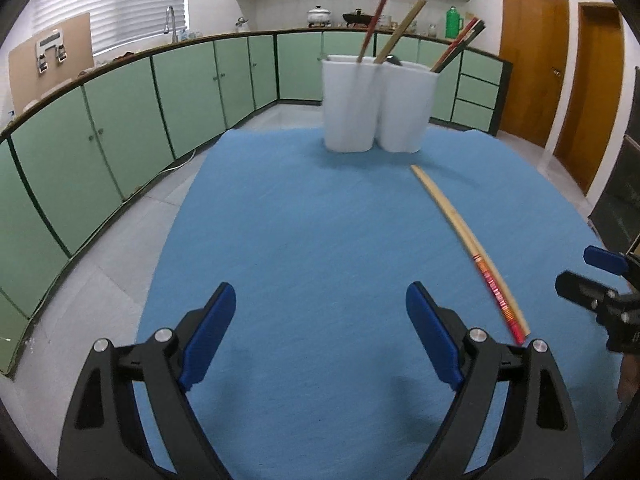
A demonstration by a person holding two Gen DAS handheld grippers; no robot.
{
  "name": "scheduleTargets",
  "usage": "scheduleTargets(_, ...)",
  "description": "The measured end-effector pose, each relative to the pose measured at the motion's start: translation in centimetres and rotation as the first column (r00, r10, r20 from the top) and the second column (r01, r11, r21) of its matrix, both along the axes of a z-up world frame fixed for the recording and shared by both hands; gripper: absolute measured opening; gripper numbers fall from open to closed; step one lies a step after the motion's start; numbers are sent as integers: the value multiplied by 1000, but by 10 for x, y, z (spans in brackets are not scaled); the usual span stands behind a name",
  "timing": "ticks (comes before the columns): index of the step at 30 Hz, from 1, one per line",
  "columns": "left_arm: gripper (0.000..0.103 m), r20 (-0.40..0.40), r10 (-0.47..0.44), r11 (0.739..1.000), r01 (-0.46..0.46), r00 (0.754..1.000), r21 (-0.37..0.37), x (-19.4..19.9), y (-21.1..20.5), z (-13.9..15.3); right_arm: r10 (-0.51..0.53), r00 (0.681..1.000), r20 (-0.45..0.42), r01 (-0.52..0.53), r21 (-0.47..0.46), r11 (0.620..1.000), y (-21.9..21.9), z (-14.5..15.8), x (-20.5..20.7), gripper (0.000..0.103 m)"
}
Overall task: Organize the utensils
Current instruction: 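Move the right gripper to the plain wooden chopstick and close on it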
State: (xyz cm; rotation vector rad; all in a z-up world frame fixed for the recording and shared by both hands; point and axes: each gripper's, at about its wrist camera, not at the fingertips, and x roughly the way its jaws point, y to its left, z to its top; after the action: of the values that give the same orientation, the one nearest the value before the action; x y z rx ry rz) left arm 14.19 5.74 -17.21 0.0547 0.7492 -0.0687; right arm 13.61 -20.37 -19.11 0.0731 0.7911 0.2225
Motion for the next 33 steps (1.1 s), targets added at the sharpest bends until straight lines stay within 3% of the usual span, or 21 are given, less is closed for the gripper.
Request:
scheduleTargets(10, 84, -13, 21, 1000, -21, 1000, -6, 0, 9, -2, 65, 996, -63, -69, -77, 995, 24, -20, -2, 81)
scheduleTargets(17, 84, -20, 12, 1000, -12, 1000, -10, 0, 6, -4, 6, 997, -77, -17, -130, 991, 13, -22, -1, 77)
scheduleTargets(21, 84, -21, 8, 1000, -8, 1000, -11, -1, 3, -3, -8, 996, -85, 3, -55, 998, -1, -21, -2, 76)
scheduleTargets(26, 84, -31, 13, 1000, -14, 999, -26, -1, 2, -5, 49, 997, -62, -53, -60, 997, 8, -23, -13, 57)
scheduleTargets(33, 84, -42, 6, 999, -7, 999, -33, -2, -5, -7, 105, 993, -53, -109, -88, 990, 23, -21, -13, 18)
